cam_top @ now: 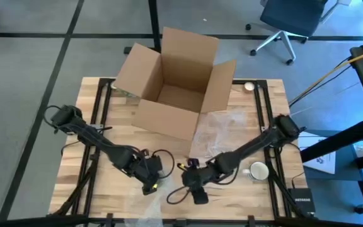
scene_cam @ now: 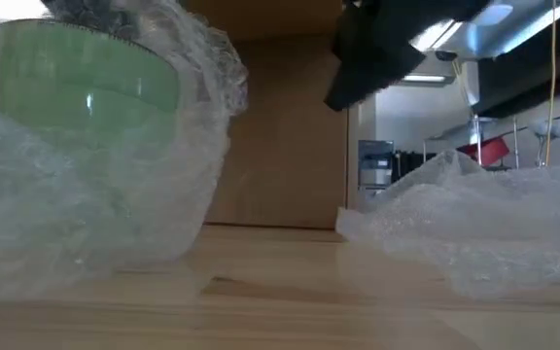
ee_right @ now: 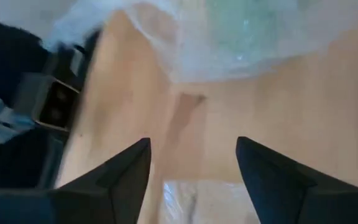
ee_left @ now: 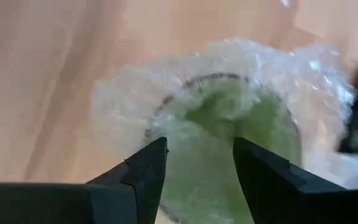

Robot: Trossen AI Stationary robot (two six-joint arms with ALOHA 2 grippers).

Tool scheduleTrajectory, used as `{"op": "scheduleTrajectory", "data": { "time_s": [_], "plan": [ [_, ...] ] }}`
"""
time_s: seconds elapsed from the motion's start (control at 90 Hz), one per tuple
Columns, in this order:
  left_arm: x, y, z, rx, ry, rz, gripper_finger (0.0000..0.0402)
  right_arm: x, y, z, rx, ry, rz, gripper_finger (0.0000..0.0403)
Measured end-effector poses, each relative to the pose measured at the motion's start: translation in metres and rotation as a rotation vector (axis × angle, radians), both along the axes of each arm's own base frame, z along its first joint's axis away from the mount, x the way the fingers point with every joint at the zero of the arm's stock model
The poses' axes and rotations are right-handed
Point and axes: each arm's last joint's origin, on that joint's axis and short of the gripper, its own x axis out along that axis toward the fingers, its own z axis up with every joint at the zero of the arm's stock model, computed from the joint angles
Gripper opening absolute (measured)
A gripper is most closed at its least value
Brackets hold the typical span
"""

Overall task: Wrap mug
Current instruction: Wrap the green mug with bubble wrap

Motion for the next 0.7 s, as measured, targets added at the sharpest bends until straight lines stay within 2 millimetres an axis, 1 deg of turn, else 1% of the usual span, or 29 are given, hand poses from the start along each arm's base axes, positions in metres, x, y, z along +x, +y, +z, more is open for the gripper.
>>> {"op": "scheduleTrajectory", "data": {
  "time_s": [0.122,0.233,0.289,0.344,0.422,0.489,0.633,0.7],
  "plan": [
    [0.006,-0.001,-0.009,0.028,-0.002,0.002,0.0170,-0.005,0.007,-0.001,-0.085,-0.043,-0.049,0.0220],
    [0.005,0.002,-0.010,0.035,0.032,-0.004,0.0170,-0.007,0.009,-0.001,-0.118,-0.057,-0.050,0.0220],
    [0.000,0.004,-0.004,0.048,0.067,0.007,0.0170,-0.008,0.010,-0.001,-0.119,-0.057,-0.038,0.0220],
    [-0.005,0.007,0.008,0.060,0.082,0.032,0.0170,-0.008,0.011,-0.001,-0.117,-0.054,-0.032,0.0220],
    [-0.014,0.011,0.026,0.093,0.073,0.057,0.0170,-0.010,0.015,-0.001,-0.116,-0.058,-0.021,0.0220],
    [-0.021,0.012,0.037,0.130,0.060,0.065,0.0170,-0.013,0.019,-0.001,-0.126,-0.071,-0.021,0.0220],
    [-0.037,0.009,0.054,0.148,-0.002,0.048,0.0170,-0.015,0.031,0.002,-0.103,-0.138,-0.067,0.0220],
    [-0.041,0.005,0.056,0.150,-0.022,0.041,0.0170,-0.010,0.039,-0.001,-0.067,-0.193,-0.100,0.0220]
  ]
}}
